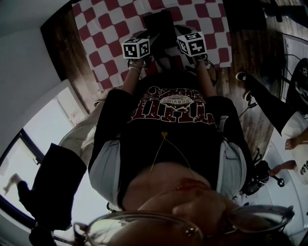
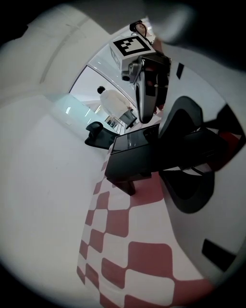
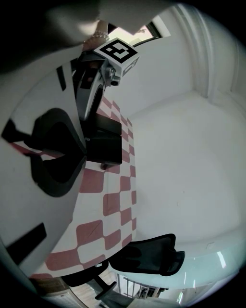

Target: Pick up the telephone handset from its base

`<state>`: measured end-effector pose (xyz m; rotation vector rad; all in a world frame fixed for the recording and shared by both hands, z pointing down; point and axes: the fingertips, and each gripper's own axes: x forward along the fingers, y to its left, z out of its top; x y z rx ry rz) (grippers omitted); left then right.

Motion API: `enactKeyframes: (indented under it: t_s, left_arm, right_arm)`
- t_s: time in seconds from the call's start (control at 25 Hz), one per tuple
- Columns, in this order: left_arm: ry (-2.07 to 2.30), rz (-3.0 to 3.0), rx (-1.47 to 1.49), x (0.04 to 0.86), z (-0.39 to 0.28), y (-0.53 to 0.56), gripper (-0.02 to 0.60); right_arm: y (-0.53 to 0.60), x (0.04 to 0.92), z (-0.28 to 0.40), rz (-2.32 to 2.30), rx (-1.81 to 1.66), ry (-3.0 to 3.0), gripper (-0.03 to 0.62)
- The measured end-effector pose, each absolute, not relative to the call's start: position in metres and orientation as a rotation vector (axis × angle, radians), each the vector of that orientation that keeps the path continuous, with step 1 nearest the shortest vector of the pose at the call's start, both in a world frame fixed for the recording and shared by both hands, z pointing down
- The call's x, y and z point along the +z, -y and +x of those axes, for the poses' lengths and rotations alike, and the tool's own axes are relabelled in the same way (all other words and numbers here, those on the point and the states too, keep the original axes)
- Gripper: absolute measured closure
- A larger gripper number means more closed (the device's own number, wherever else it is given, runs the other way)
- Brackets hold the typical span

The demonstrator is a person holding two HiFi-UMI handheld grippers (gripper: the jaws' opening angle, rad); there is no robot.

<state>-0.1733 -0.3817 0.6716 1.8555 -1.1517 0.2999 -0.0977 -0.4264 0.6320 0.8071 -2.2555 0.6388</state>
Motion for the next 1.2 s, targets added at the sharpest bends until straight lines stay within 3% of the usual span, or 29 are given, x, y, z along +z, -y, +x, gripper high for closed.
enactKeyframes:
  t_s: [1.2]
  left_arm:
    - [1.125, 1.76, 0.239, 0.658, -0.175, 0.386, 0.442]
  right_arm:
    - [0.426, 0.63, -0.092, 0.821, 0.654, 2.26, 0.577]
